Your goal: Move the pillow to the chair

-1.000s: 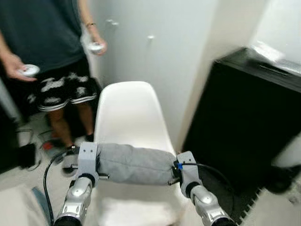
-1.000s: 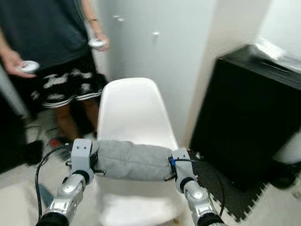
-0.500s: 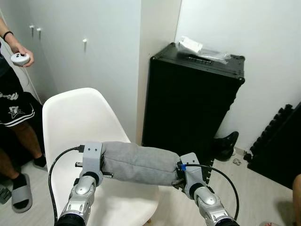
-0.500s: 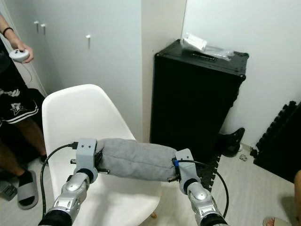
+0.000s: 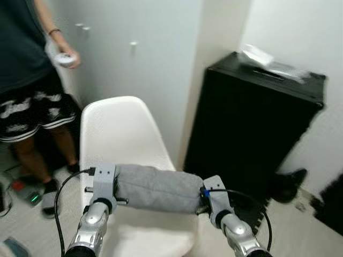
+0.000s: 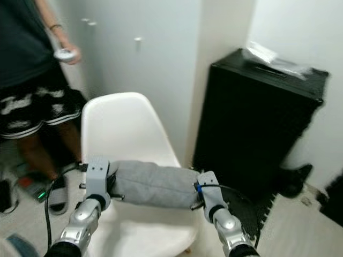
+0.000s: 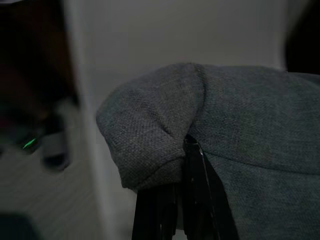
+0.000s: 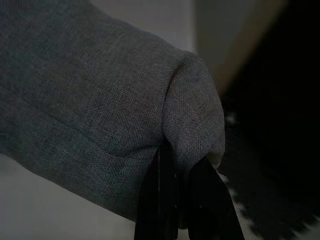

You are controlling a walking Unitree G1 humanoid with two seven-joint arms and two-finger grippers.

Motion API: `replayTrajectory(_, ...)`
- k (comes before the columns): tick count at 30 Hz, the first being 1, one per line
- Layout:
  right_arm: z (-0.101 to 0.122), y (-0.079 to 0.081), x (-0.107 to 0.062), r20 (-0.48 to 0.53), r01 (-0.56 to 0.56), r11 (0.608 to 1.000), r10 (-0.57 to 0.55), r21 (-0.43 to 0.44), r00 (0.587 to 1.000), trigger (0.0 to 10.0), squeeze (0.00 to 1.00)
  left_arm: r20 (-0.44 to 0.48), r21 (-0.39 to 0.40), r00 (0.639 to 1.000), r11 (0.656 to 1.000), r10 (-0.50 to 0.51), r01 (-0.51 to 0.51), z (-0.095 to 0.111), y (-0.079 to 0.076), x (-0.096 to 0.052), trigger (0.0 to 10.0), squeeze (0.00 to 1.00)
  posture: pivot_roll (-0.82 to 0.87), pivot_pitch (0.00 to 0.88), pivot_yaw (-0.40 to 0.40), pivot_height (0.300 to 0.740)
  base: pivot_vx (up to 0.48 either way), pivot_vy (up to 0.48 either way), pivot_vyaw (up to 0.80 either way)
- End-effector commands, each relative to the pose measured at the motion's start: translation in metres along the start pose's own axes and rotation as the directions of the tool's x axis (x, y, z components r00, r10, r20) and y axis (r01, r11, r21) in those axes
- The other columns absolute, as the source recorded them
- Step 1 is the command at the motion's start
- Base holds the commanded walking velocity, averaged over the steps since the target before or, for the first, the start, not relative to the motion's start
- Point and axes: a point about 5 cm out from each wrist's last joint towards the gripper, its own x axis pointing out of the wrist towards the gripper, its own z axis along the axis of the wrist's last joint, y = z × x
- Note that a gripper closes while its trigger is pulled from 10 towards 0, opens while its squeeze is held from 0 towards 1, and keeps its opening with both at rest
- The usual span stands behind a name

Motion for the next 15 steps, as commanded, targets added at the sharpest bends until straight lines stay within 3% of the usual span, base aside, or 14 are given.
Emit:
replayTrajectory(1,0.0076,0.0001,0.0023,0.034,-0.008,1.000,0.007,0.001,0.999,10.0,0.00,0.027,0.013,0.999,1.000,-0.027,0.026,0.0047,-0.0062,0.0009,10.0,0.00,-0.03,0.015,-0.030,0.740,0.000,0.000,0.00)
replayTrajectory(15,0.0094,-0.0041,0.0021,0.043,-0.005,1.000,0.004,0.017,0.999,10.0,0.00,0.030,0.001,0.999,1.000,-0.013,0.013,0.0072,-0.0066,0.0028,10.0,0.00,-0.03,0.034,-0.030,0.740,0.000,0.000,0.00)
